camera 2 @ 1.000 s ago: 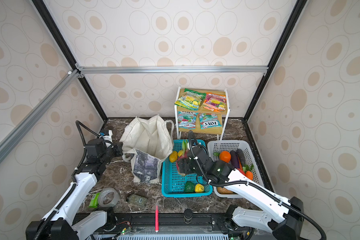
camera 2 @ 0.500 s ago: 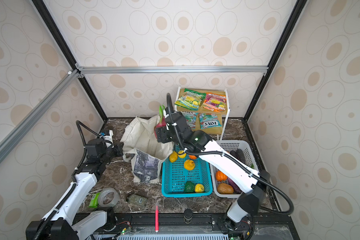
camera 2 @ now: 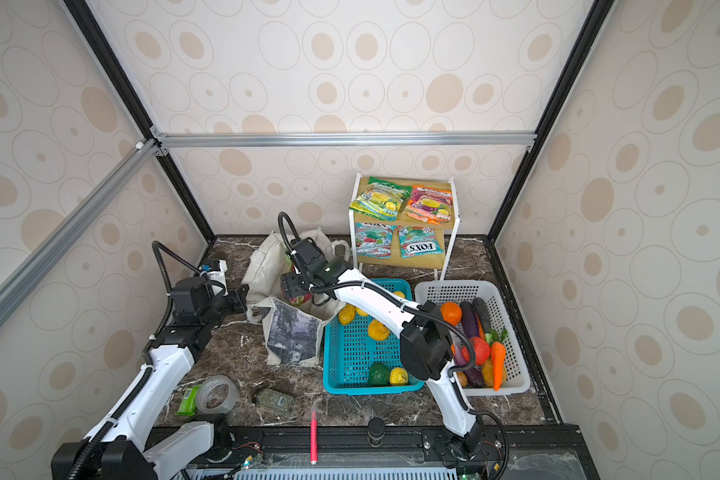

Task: Place the food into the grocery bag and tie it
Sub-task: 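Lower the dragon fruit into the bag and open the right gripper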

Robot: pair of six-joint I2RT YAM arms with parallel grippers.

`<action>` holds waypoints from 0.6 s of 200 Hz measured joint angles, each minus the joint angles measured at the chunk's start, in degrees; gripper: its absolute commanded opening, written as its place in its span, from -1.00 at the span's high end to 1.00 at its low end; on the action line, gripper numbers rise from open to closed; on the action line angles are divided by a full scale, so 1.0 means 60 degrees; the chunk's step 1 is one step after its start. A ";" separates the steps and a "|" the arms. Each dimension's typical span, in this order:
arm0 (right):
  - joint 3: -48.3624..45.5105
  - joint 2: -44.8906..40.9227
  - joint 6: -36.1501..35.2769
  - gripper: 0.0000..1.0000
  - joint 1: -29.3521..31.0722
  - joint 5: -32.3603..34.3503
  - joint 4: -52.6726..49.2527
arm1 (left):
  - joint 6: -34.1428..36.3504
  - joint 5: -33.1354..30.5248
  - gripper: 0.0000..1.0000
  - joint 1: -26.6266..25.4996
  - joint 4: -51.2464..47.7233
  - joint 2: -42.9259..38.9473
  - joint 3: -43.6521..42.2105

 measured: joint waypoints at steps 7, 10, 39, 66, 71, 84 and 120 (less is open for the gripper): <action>0.0237 0.0288 0.0058 -0.60 0.0000 0.0033 -0.0062 | 0.0000 0.0007 1.00 0.0000 0.0000 -0.0007 0.0000; 0.0324 0.0408 0.0069 -0.61 0.0000 0.0055 -0.0087 | -0.0004 0.0011 1.00 0.0000 0.0000 -0.0011 0.0000; 0.0510 0.1249 0.0280 -0.61 0.0000 0.0226 -0.0262 | -0.0004 0.0011 1.00 0.0000 0.0000 -0.0066 0.0000; 0.0525 0.1803 0.0430 -0.65 0.0004 0.0397 -0.0353 | -0.0007 0.0007 1.00 0.0000 -0.0007 -0.0069 0.0000; 0.0539 0.1865 0.0444 -0.67 0.0015 0.0466 -0.0379 | -0.0007 0.0007 1.00 0.0000 -0.0007 -0.0069 0.0000; 0.0583 0.1993 0.0463 -0.71 0.0051 0.0685 -0.0382 | -0.0007 0.0004 1.00 0.0000 -0.0015 -0.0069 0.0000; 0.0958 0.2135 0.0488 -0.93 0.0124 0.1005 -0.0648 | -0.0011 0.0000 1.00 -0.0004 -0.0015 -0.0069 0.0000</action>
